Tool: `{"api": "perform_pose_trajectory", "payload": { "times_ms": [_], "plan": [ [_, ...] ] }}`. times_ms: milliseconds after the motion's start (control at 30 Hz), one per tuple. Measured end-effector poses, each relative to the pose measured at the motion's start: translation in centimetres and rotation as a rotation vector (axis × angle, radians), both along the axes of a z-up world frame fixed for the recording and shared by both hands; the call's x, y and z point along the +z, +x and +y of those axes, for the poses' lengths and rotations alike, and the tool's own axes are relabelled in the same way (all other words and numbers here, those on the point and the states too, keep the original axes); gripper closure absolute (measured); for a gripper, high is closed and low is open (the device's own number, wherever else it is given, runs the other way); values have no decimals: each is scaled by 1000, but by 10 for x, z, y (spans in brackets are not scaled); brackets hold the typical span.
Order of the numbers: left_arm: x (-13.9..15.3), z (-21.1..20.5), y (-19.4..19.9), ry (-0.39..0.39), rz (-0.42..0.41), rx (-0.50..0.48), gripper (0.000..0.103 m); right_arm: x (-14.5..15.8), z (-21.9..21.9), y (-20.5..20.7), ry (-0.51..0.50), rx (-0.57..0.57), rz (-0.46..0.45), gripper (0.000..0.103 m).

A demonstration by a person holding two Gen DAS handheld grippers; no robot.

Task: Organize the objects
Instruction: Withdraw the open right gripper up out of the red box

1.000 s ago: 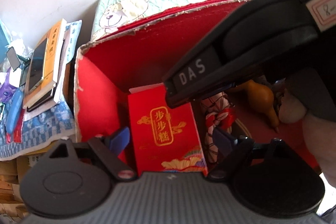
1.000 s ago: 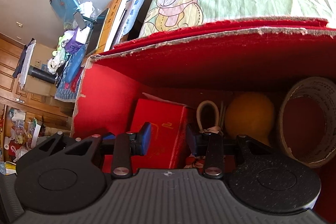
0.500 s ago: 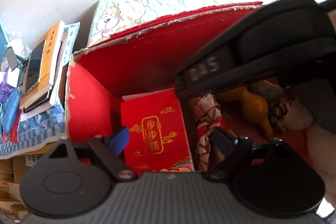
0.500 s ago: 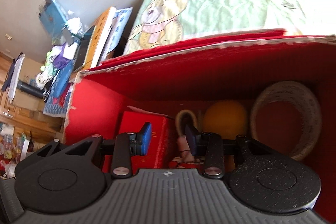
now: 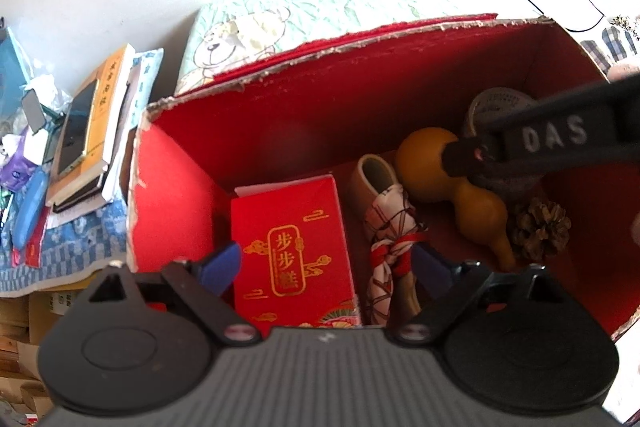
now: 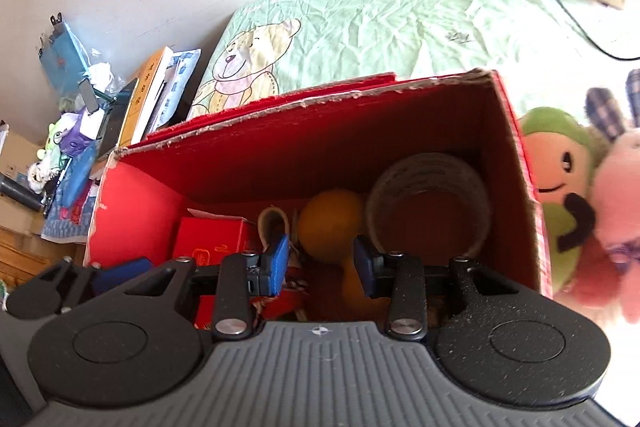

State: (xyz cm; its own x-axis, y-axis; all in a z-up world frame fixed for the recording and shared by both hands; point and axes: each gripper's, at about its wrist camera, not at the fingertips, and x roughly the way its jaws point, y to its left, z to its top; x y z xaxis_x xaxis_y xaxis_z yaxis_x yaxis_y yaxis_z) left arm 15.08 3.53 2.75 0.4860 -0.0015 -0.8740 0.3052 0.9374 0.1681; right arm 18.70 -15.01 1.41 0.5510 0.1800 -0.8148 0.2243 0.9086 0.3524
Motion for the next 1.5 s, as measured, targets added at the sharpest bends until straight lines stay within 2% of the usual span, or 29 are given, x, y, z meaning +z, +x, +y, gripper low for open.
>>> {"api": "perform_pose_trajectory", "payload": {
  "times_ms": [167,233,433,733,867,967,1067,1500],
  "plan": [
    [2,6,1,-3,-14,13,9,5,2,-14,-45,-35,-20,62],
    [3,6,0,0,-22,23,9,8,2,-19,-53,-47,-29,56],
    [10,10,-5,-8,-30,72,9,16,0,-36,-60,-72,-56,56],
    [20,15,-17,-40,-36,130,9,26,4,-54,-79,-47,-90,55],
    [25,11,-24,-48,-41,146,9,32,3,-62,-98,-30,-111,50],
    [29,7,-30,-62,-42,157,2,34,0,-68,-96,-25,-121,50],
    [34,3,-37,-77,-54,163,2,36,-4,-73,-96,-13,-126,50],
    [40,-12,-61,-67,-61,258,2,44,-15,-99,-94,71,-163,50]
  ]
}}
